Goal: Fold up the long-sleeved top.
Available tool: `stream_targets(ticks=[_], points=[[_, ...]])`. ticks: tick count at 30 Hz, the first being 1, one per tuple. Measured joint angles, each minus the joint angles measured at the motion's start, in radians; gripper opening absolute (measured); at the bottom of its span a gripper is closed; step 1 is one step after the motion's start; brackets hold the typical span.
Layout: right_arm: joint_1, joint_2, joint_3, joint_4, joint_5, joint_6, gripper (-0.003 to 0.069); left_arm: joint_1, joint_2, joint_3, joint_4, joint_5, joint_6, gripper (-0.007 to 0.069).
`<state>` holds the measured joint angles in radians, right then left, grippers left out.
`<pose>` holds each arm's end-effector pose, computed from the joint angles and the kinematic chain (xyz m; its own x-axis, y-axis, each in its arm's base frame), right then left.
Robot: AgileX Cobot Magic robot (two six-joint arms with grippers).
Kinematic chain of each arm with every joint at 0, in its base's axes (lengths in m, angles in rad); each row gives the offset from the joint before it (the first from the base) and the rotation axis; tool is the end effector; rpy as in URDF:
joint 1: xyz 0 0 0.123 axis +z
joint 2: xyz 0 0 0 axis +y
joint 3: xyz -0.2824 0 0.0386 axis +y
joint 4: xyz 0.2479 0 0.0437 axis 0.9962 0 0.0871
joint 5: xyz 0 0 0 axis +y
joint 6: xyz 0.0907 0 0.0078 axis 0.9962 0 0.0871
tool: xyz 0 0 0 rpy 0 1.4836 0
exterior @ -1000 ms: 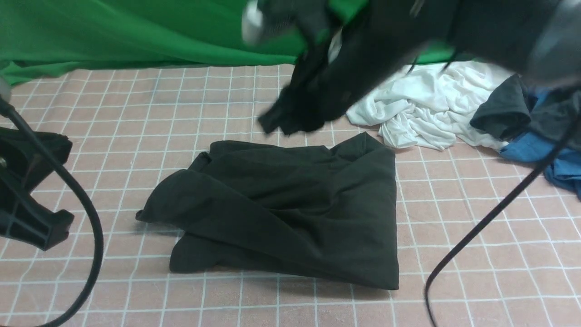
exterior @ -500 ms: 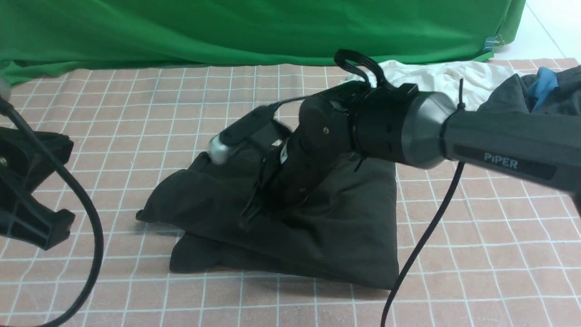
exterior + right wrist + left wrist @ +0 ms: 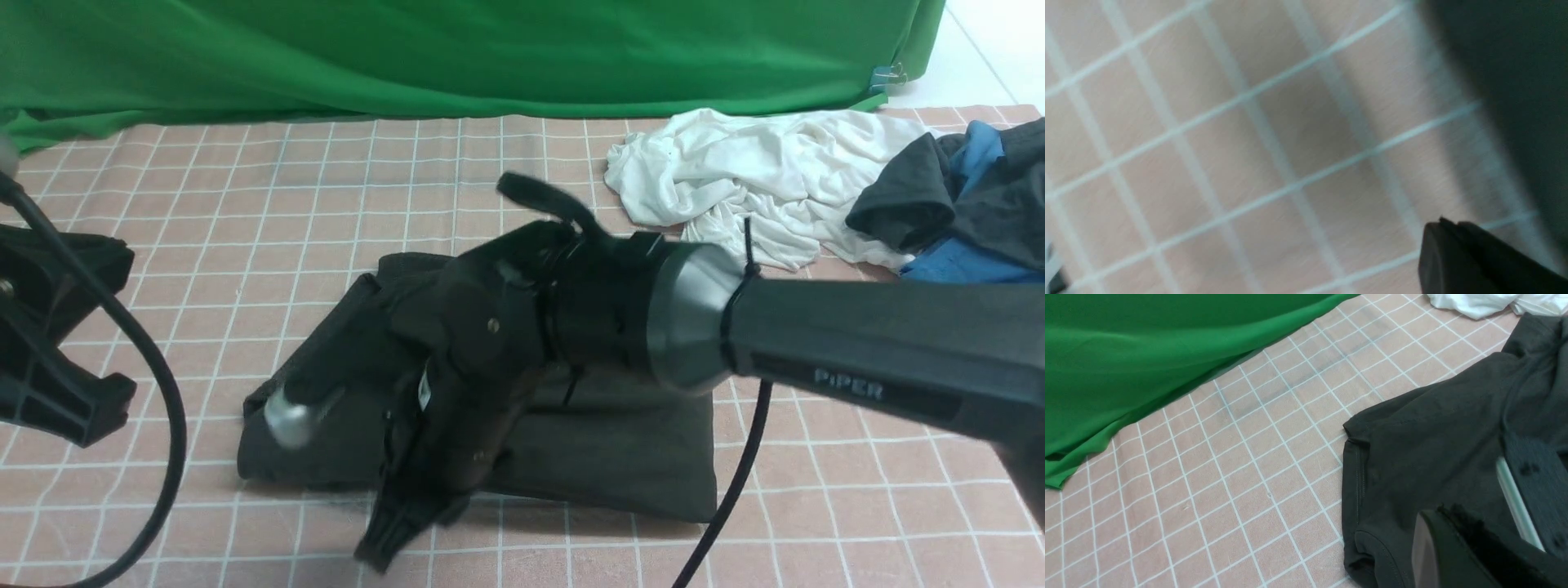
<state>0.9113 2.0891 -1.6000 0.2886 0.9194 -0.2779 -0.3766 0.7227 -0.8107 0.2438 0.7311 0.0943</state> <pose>0.2510 0.3575 0.1858 -0.5072 -0.8126 -0.2871 -0.8616 0.4705 0.1905 0.1298 -0.0355 0.3577 -0.3964 0.4474 -0.8017 0.3567 0.8797 0.3146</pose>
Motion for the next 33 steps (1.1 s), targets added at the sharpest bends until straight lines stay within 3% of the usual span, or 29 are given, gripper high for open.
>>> stream_targets(ticks=[7,10,14,20,27,33], points=[[-0.01,-0.081,0.0,-0.113,0.029,0.09,0.0034,0.0,0.0,0.0,-0.009,0.05,0.0,0.002],[-0.077,-0.152,0.0,-0.203,0.017,0.191,0.0034,0.0,0.004,0.0,-0.066,0.076,-0.003,0.002],[-0.156,-0.172,0.053,-0.184,-0.048,0.259,0.0034,0.0,0.049,0.0,-0.123,0.106,0.0,0.002],[-0.146,-0.119,0.235,-0.031,-0.167,0.181,0.0034,0.0,0.132,0.0,-0.136,0.108,0.009,0.002],[-0.163,-0.137,0.246,-0.012,-0.142,0.122,0.0034,0.0,0.165,0.0,-0.141,0.1,0.04,0.002],[-0.323,-0.225,0.167,-0.019,-0.266,0.121,0.0036,0.0,0.167,0.0,-0.138,0.082,0.049,0.002]])
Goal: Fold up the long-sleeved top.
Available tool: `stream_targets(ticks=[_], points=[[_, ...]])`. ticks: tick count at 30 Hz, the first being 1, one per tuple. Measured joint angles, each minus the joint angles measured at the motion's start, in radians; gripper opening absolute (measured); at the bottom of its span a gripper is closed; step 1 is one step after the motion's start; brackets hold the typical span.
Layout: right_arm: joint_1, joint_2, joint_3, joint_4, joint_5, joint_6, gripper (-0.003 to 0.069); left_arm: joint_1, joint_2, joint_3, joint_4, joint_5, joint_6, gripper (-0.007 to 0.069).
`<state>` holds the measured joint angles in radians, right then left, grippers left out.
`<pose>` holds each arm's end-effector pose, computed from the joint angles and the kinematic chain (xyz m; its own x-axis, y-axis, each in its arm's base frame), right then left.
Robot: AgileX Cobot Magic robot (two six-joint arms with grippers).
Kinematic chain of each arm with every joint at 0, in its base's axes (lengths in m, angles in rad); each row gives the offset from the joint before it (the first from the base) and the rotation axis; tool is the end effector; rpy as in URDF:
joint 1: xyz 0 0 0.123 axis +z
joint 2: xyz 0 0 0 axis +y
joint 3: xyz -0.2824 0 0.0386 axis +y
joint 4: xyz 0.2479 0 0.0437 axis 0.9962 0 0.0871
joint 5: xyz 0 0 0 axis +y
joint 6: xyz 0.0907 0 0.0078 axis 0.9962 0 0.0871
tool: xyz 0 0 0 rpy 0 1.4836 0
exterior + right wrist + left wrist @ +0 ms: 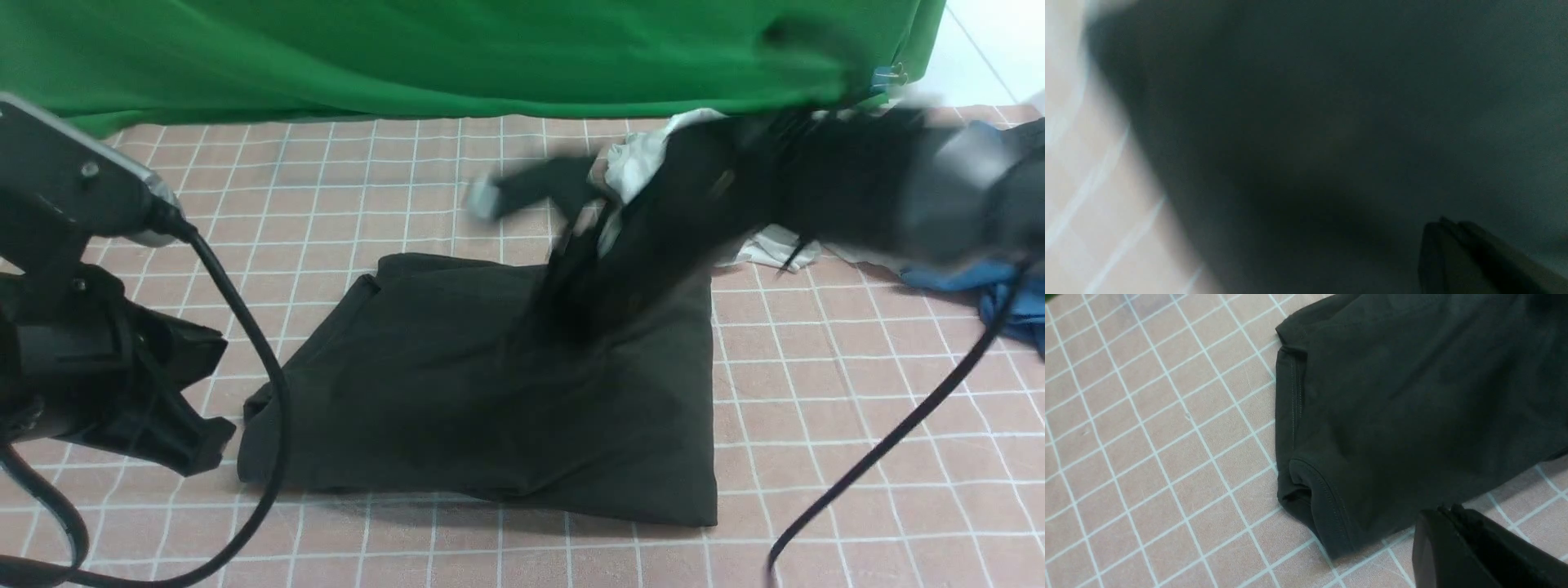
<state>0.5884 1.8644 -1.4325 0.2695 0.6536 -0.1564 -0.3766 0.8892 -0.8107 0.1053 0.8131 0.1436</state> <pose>0.3345 0.2409 0.2434 -0.7269 -0.4145 -0.5475 -0.5805 0.7969 0.1673 0.1566 -0.0545 0.3254 -0.5846 0.4611 -0.6676 0.4532 0.8681 0.2027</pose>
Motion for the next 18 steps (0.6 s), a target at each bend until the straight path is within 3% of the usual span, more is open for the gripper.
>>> stream_targets(ticks=[7,13,18], points=[[-0.178,0.148,-0.006,-0.004,-0.146,0.008,0.0038,0.0,-0.009,0.0,0.0,-0.094,0.015,0.002],[-0.259,0.21,-0.003,-0.004,-0.134,0.015,0.004,0.0,-0.101,0.009,-0.011,-0.158,0.033,0.002],[-0.282,0.083,-0.001,-0.009,-0.053,0.005,0.0041,0.0,-0.287,0.081,-0.019,-0.282,0.034,0.002]])
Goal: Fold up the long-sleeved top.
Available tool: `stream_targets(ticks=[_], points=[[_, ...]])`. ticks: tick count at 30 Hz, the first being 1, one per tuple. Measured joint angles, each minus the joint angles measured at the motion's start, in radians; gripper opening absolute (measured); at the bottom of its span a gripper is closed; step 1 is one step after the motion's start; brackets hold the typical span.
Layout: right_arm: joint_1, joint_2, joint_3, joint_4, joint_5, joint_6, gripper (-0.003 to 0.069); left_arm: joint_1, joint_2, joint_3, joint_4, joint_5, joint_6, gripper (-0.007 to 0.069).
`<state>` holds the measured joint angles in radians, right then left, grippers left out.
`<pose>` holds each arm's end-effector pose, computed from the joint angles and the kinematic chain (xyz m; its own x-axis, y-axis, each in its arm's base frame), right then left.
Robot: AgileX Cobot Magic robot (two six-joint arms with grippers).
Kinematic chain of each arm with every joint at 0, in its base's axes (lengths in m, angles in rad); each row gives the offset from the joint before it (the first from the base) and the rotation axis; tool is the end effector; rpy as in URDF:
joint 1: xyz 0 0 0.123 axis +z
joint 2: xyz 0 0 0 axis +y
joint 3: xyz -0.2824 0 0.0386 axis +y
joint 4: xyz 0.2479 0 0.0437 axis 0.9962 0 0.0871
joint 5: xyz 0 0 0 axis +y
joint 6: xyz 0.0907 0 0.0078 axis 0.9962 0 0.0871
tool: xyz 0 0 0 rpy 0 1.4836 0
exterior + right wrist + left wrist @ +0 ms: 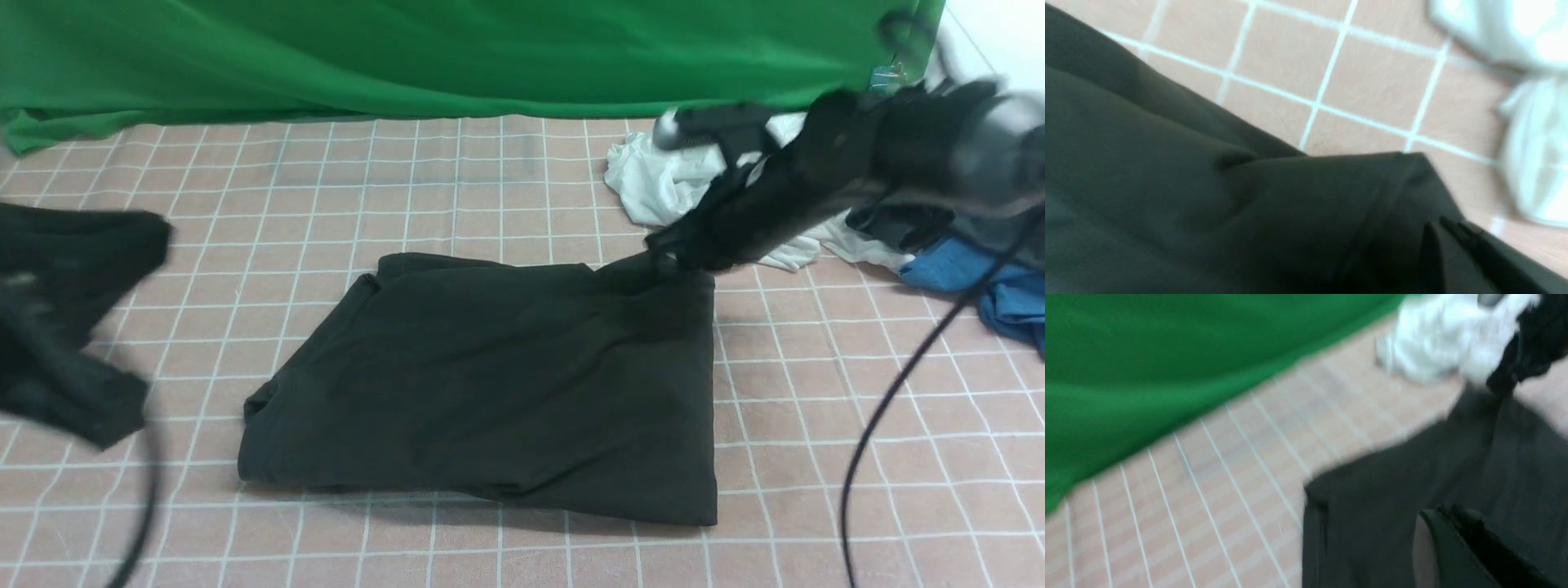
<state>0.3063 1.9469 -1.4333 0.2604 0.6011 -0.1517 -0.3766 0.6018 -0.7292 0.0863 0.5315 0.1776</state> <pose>0.4009 0.1407 0.2113 -0.8306 -0.1957 -0.5214 -0.3190 0.9346 0.1574 0.1092 -0.0389 0.3612 -0.1972 0.3459 -0.9173 0.3903 0.8860 0.2502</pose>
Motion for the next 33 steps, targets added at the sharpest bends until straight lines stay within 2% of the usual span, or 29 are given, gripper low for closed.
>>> stream_targets(ticks=[7,11,15,23,27,33], points=[[0.013,-0.326,0.033,-0.006,0.217,-0.021,0.0041,0.0,-0.282,0.197,-0.078,-0.094,0.007,0.002],[0.033,-0.508,0.145,-0.018,0.239,0.01,0.0041,0.0,-0.424,0.293,-0.092,-0.15,0.007,0.002],[0.053,-0.8,0.346,-0.025,0.245,0.105,0.0041,0.0,-0.551,0.375,-0.092,-0.215,0.007,0.002],[0.055,-1.267,0.694,-0.036,0.267,0.232,0.0041,0.0,-0.566,0.453,-0.092,-0.25,0.007,0.002],[0.055,-1.387,0.771,-0.067,0.234,0.243,0.0042,0.0,-0.566,0.464,-0.093,-0.251,0.007,0.002],[0.055,-1.523,0.838,-0.081,0.204,0.316,0.0106,0.0,-0.566,0.467,-0.093,-0.251,0.007,0.002]])
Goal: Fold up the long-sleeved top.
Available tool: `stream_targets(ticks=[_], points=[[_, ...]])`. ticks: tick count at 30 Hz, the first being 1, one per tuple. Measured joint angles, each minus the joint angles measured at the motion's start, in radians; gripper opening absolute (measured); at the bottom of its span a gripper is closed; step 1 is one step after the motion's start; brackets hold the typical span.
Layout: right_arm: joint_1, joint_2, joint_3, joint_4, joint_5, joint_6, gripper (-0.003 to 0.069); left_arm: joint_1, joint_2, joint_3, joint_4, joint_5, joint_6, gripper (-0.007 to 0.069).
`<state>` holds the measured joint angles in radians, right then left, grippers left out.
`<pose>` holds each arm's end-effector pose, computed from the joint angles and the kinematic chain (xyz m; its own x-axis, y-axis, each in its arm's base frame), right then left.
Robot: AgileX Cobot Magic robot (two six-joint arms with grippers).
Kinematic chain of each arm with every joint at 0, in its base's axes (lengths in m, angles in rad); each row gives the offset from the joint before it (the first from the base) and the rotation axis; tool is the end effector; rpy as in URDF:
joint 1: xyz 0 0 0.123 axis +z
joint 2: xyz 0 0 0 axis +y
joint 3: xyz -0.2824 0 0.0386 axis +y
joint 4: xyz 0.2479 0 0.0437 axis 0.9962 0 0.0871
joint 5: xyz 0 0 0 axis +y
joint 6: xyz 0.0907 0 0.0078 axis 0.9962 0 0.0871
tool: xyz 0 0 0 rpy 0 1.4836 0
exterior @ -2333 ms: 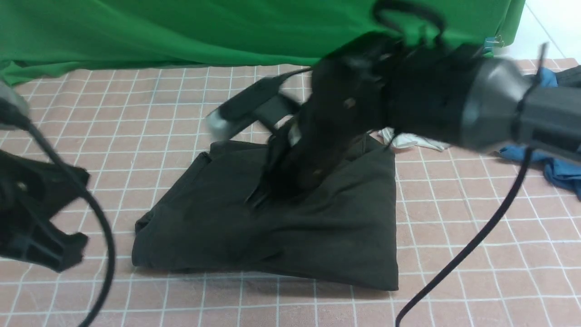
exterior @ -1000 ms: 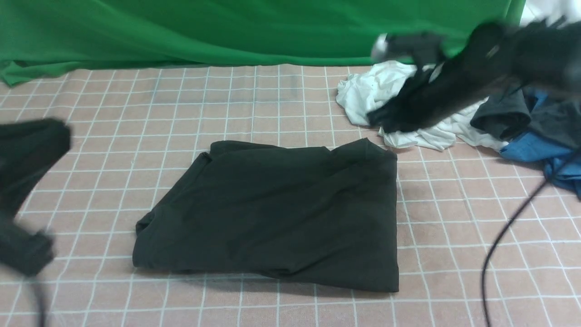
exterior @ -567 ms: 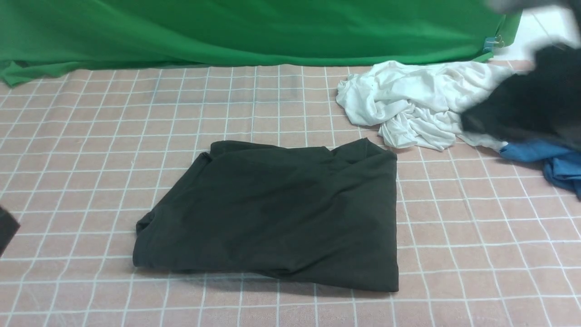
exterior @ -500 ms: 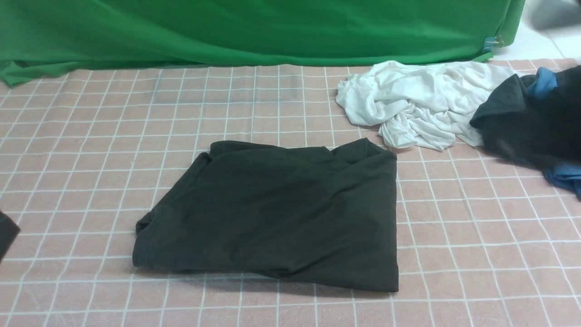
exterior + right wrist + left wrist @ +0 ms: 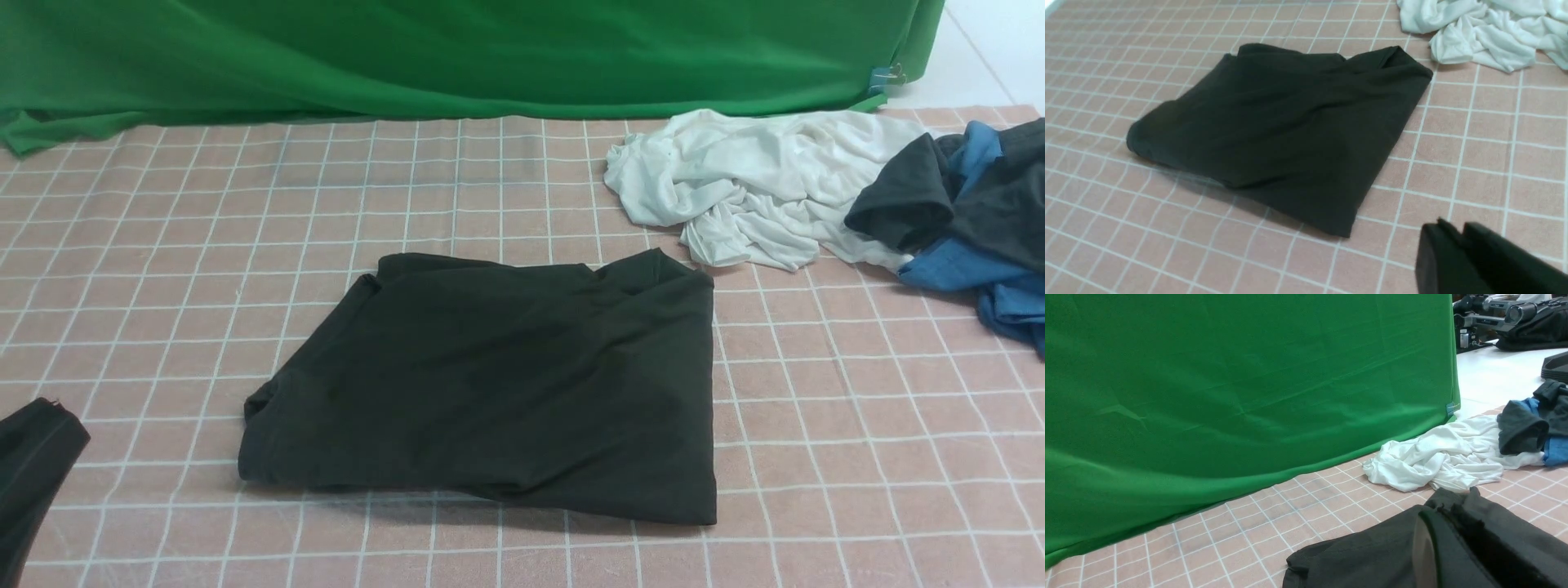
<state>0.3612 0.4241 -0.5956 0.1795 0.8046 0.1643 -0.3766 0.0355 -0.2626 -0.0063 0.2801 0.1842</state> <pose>0.0639 0.0367 0.3134 -0.5888 0.0802 -0.8043 -0.2982 0.9034 0.3083 0.0388 -0.0155 0.2730 0.0968 0.1523 -0.9836 0.3579 0.9168 0.1772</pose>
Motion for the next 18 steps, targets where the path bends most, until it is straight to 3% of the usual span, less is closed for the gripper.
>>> stream_targets(ticks=[11,15,18], points=[[0.0,-0.008,0.002,-0.037,-0.022,0.006,0.0141,0.0,0.0,0.0,0.0,0.0,0.0,0.002],[-0.063,-0.046,0.052,-0.077,-0.134,-0.021,0.0042,0.0,0.0,0.0,0.0,0.0,0.0,0.002],[-0.167,-0.1,0.163,-0.082,-0.276,-0.105,0.0027,0.0,0.0,0.0,0.0,0.0,0.0,0.002]])
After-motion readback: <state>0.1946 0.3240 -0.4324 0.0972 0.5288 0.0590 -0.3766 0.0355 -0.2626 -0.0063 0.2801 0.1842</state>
